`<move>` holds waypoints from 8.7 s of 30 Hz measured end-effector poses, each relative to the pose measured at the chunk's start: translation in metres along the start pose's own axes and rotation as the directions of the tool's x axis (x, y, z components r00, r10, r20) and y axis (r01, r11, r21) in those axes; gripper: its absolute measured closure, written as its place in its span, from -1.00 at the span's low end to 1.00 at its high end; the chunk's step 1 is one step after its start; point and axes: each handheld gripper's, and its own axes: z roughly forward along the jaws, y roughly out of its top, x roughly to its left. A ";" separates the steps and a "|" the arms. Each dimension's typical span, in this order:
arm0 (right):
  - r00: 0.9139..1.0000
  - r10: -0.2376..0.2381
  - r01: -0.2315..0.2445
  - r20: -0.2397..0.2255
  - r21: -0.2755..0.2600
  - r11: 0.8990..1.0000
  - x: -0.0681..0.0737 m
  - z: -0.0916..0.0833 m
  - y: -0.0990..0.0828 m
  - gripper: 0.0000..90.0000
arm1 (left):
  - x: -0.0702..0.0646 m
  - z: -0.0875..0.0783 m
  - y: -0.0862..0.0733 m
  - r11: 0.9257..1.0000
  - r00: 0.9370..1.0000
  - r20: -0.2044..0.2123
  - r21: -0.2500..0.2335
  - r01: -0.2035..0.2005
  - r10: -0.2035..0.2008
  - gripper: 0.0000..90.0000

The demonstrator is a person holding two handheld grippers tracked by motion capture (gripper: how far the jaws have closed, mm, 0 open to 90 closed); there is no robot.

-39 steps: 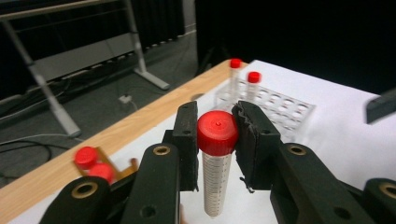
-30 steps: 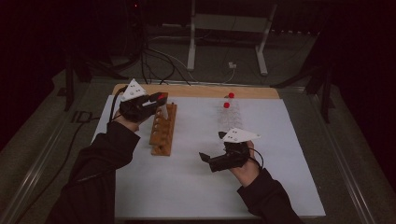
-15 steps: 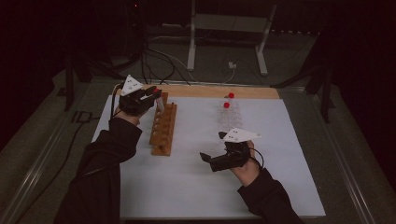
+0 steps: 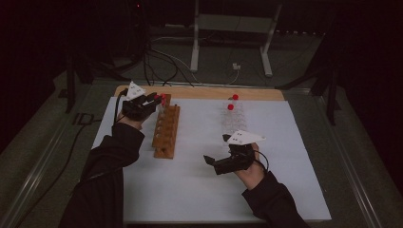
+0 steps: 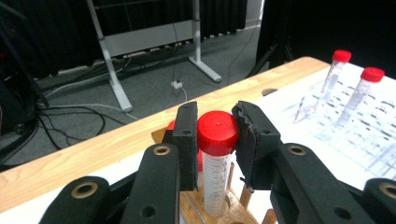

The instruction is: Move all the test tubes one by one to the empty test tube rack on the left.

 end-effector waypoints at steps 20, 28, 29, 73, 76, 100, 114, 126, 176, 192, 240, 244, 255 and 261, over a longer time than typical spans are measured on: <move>1.000 0.004 -0.004 0.000 -0.004 1.000 -0.001 -0.002 0.001 -1.00 | -0.003 0.017 -0.024 0.998 1.000 0.001 0.066 0.009 -0.009 0.60; 1.000 0.007 -0.007 0.001 -0.005 1.000 -0.002 -0.003 0.001 -1.00 | -0.006 0.020 -0.026 0.996 1.000 -0.005 0.091 -0.002 0.002 0.60; 1.000 0.008 -0.008 0.001 -0.006 1.000 -0.002 -0.003 0.001 -1.00 | -0.007 0.021 -0.027 0.995 1.000 -0.010 0.097 -0.008 0.009 0.60; 0.992 0.058 -0.049 0.108 -0.087 0.995 -0.044 -0.023 0.022 -1.00 | -0.033 -0.065 -0.030 1.000 0.973 0.229 0.031 -0.006 -0.001 -0.97; 0.990 0.063 -0.053 0.129 -0.081 0.995 -0.053 -0.022 0.023 -1.00 | -0.037 -0.073 -0.036 1.000 0.970 0.244 0.025 -0.006 -0.001 -0.97; 0.965 0.120 -0.131 0.234 0.035 0.991 -0.127 0.027 0.014 -0.61 | -0.053 -0.087 -0.057 1.000 0.959 0.283 -0.004 -0.014 0.014 -0.97; 0.961 0.084 -0.113 0.262 0.097 0.989 -0.146 0.051 0.009 0.09 | -0.052 -0.087 -0.058 1.000 0.956 0.291 0.002 -0.015 0.014 -0.97; 0.961 0.102 -0.137 0.257 0.125 0.983 -0.155 0.065 0.007 0.45 | -0.053 -0.086 -0.059 1.000 0.958 0.287 0.006 -0.021 0.018 -0.97; 0.974 0.045 -0.057 0.223 0.044 0.997 -0.126 0.016 0.051 0.67 | -0.061 -0.083 -0.052 0.998 0.943 0.332 0.029 -0.051 0.038 -0.97; 0.991 -0.003 -0.009 0.137 0.081 0.997 -0.090 0.021 0.039 0.67 | -0.069 -0.075 -0.041 0.998 0.926 0.375 0.028 -0.060 0.045 -0.97; 0.995 -0.082 0.089 -0.055 0.134 0.987 -0.011 0.031 0.003 0.67 | -0.133 -0.022 -0.019 0.989 0.852 0.509 0.008 -0.148 0.124 -0.30; 0.995 -0.082 0.090 -0.062 0.134 0.987 -0.009 0.031 0.002 0.67 | -0.138 -0.018 -0.019 0.987 0.853 0.505 0.008 -0.158 0.133 -0.18; 0.994 -0.086 0.095 -0.068 0.136 0.986 -0.008 0.031 0.002 0.67 | -0.143 -0.009 -0.020 0.984 0.849 0.507 0.007 -0.179 0.151 0.25; 0.994 -0.088 0.096 -0.066 0.134 0.986 -0.008 0.031 0.003 0.67 | -0.144 -0.007 -0.021 0.983 0.844 0.514 0.009 -0.183 0.152 0.44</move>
